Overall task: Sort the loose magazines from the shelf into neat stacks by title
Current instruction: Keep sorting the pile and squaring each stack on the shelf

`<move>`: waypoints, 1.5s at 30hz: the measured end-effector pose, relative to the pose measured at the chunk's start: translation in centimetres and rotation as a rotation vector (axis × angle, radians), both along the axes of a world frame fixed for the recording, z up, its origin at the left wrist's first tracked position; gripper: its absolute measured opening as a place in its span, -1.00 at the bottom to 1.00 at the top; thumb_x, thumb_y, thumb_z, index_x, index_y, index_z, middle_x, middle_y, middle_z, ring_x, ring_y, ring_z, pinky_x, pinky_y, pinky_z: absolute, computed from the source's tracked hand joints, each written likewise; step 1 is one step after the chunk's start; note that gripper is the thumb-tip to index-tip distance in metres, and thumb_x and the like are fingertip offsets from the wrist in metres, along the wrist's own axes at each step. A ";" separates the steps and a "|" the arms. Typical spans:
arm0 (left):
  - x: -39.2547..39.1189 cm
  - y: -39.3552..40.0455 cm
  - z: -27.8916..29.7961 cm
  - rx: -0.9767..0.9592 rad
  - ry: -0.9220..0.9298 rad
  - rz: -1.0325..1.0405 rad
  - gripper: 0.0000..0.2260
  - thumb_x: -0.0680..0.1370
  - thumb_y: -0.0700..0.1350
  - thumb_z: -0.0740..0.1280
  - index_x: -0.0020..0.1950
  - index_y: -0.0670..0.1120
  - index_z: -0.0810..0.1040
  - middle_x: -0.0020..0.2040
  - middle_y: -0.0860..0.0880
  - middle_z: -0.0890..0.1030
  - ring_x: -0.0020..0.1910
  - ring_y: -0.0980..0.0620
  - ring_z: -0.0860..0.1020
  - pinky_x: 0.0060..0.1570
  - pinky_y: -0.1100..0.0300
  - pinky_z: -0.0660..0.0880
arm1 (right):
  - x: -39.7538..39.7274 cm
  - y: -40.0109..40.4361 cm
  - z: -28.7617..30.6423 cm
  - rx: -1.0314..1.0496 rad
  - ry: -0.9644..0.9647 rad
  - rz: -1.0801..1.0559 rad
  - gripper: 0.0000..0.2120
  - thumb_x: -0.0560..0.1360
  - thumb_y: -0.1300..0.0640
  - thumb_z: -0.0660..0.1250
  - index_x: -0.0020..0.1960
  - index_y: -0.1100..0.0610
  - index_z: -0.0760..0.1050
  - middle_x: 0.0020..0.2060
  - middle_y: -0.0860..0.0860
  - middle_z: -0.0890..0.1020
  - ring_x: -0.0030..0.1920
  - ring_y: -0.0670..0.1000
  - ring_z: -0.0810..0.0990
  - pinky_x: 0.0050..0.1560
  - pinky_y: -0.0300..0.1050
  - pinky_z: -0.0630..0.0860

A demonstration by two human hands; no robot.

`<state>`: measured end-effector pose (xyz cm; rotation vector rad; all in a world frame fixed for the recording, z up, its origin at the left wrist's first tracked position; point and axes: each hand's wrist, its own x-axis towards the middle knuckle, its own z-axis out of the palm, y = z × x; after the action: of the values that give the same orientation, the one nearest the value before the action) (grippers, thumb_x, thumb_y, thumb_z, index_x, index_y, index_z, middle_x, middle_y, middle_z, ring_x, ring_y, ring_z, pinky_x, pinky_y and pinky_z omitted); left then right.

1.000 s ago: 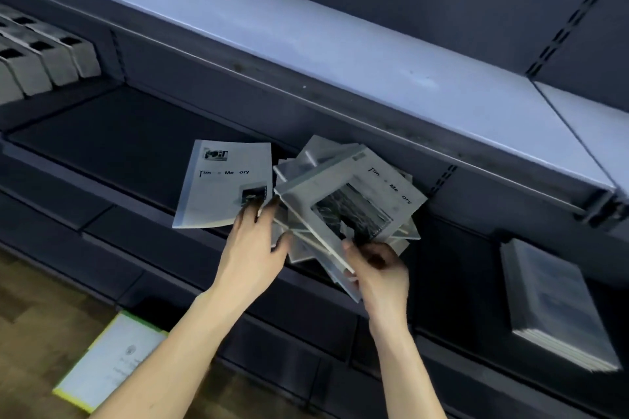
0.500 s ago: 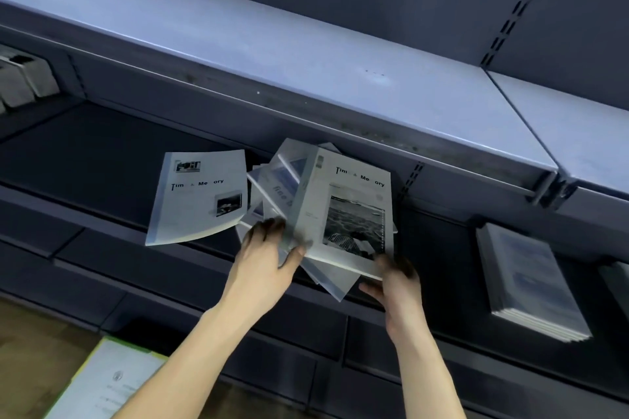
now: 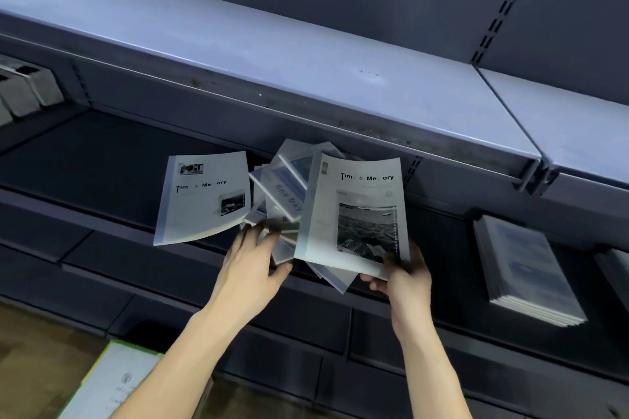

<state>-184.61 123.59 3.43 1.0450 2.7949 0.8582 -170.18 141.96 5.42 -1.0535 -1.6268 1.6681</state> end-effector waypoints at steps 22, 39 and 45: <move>7.1 5.4 1.7 0.032 -0.010 -0.245 -0.58 0.62 0.03 0.22 0.47 0.01 0.33 0.44 -0.01 0.34 0.45 -0.05 0.24 0.40 -0.09 0.29 | 14.2 -0.5 -0.9 -0.028 0.070 -0.286 -0.71 0.67 0.20 0.18 0.34 -0.03 0.45 -0.05 0.09 0.71 -0.36 0.14 0.64 -0.49 -0.19 0.50; 24.5 14.5 2.5 -0.005 0.048 -0.429 -0.55 0.62 0.02 0.23 0.51 0.01 0.31 0.55 -0.04 0.22 0.57 -0.05 0.01 0.52 0.00 0.08 | 33.2 5.8 -1.2 -0.035 0.071 -0.352 -0.70 0.67 0.22 0.16 0.36 0.02 0.44 0.02 0.11 0.68 -0.34 0.14 0.67 -0.47 -0.20 0.50; 30.7 17.4 2.2 -0.041 0.061 -0.468 -0.53 0.63 0.03 0.21 0.54 0.03 0.26 0.56 -0.03 0.19 0.58 -0.02 -0.03 0.53 0.03 0.04 | 39.0 7.6 -1.5 -0.034 0.096 -0.379 -0.71 0.67 0.21 0.17 0.35 0.01 0.45 0.03 0.10 0.69 -0.32 0.17 0.69 -0.47 -0.21 0.51</move>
<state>-153.91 140.99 5.59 1.6446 2.4285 0.7131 -131.19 149.55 3.97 -1.1935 -1.2487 1.4711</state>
